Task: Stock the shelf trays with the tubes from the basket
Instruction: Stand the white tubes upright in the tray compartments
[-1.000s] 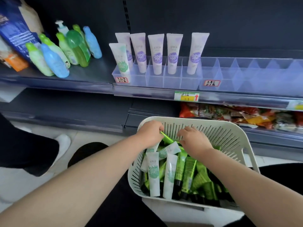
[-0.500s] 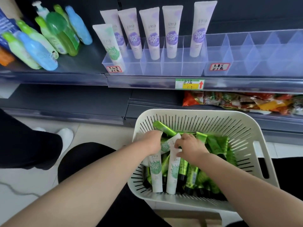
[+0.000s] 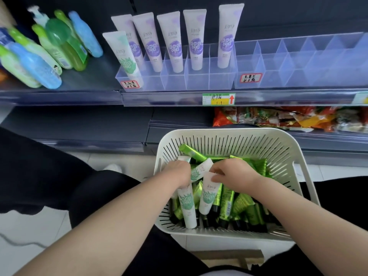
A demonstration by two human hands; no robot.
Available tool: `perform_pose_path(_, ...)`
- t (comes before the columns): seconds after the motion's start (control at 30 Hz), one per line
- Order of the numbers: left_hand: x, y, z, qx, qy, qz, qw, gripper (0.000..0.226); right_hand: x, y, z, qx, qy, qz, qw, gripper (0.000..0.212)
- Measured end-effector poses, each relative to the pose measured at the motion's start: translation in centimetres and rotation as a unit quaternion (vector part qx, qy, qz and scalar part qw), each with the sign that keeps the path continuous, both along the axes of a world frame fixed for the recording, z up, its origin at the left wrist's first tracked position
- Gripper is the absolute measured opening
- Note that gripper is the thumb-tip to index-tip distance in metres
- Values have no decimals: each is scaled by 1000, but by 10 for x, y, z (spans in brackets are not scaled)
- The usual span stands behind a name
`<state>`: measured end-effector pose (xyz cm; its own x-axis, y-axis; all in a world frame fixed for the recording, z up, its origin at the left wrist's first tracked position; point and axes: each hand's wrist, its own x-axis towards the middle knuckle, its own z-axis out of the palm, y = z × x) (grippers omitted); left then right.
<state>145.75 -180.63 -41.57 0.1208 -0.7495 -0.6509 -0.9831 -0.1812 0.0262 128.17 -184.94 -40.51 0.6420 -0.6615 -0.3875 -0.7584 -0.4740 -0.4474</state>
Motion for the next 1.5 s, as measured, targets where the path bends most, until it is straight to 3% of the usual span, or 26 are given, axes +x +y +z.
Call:
perform_pose_path(0.17,1,5,10,-5,75,38,996,51,-9,1,16,-43,-45,-55,997,13)
perform_pose_path(0.3,8,10,34,-135,124,83,980,34,-17,2,32,-87,-90,-76,989,16)
perform_pose_path(0.4,14,7,60,-229,148,116,955,4,-19,3,47,-147,-94,-88,981,20)
perform_pose_path(0.63,28,-5,134,-423,162,150,879,20,0,-11,107,-269,-167,-107,942,20)
perform_pose_path(0.9,65,-41,228,-595,96,128,788,24,47,-52,186,-366,-247,-118,889,22)
perform_pose_path(1.17,102,-103,251,-579,41,64,812,22,91,-95,214,-376,-255,-128,882,23)
perform_pose_path(1.37,119,-136,229,-496,-1,22,868,26,110,-121,211,-396,-247,-141,873,23)
perform_pose_path(1.5,119,-143,220,-467,-37,-19,883,22,124,-135,204,-416,-230,-134,870,23)
